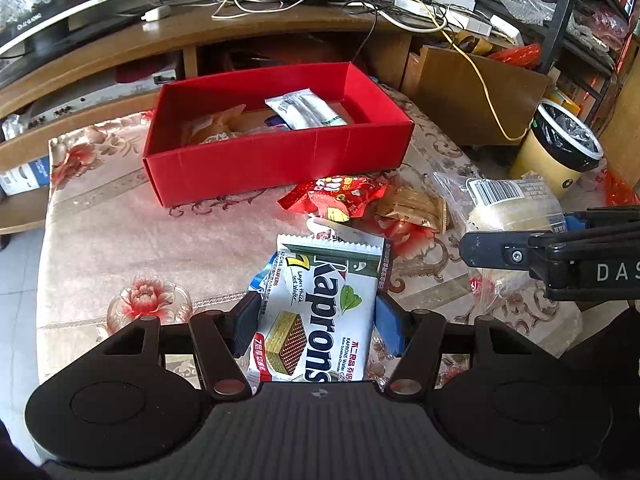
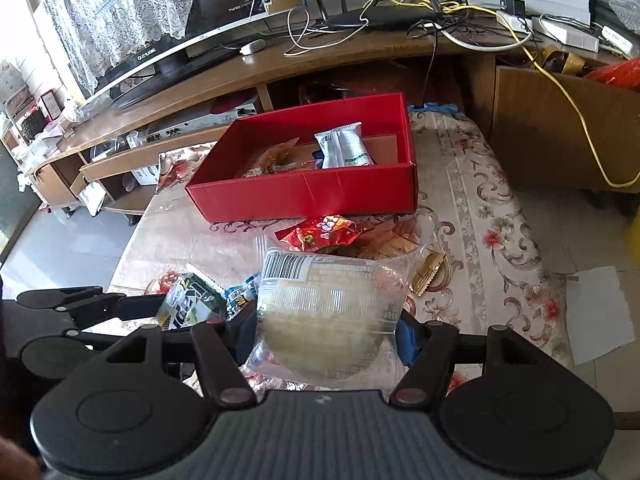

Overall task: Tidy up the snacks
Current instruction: 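Lift both held packs and carry them toward the red box, then lower both packs into the red box and open both tools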

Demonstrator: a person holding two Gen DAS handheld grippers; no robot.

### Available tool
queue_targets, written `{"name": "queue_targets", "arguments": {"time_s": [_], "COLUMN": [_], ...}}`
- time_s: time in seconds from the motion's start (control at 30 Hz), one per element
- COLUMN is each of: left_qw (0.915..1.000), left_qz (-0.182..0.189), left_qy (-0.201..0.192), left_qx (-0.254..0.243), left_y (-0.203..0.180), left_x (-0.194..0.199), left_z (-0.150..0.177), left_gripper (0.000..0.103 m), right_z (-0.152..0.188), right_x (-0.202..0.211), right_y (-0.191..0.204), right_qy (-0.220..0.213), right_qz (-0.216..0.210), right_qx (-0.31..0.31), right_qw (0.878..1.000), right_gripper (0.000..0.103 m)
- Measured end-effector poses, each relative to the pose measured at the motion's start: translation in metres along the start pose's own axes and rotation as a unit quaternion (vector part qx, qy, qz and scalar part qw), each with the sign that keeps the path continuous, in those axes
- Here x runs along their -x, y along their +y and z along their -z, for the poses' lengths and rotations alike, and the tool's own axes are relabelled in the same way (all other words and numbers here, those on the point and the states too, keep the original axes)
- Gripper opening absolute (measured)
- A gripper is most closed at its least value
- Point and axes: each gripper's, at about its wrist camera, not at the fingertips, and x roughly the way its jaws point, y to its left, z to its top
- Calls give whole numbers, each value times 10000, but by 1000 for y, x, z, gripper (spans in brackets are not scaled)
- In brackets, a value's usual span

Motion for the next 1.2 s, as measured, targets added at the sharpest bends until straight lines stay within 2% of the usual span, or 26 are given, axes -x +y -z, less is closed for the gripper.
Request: {"name": "queue_targets", "arguments": {"time_s": [0.33, 0.5, 0.8, 1.1, 1.2], "left_qw": [9999, 9992, 9956, 9944, 9935], "left_qz": [-88, -150, -234, -317, -395], "left_qy": [-78, -249, -604, -665, -653], "left_qx": [124, 282, 671, 753, 841], "left_y": [7, 14, 40, 54, 60], "left_x": [-2, 0, -9, -55, -73], "left_z": [-6, -19, -61, -111, -123], "left_gripper": [67, 67, 67, 67, 67], "right_z": [-4, -12, -54, -116, -132], "right_x": [-5, -7, -34, -78, -99], "right_y": [-7, -9, -13, -22, -22], "right_qy": [-65, -170, -370, -551, -490], "right_qz": [-59, -153, -389, -360, -354], "right_qx": [-96, -166, -318, -344, -297], "right_qw": [9999, 9996, 9981, 9972, 9977], "right_gripper": [67, 66, 66, 66, 66]}}
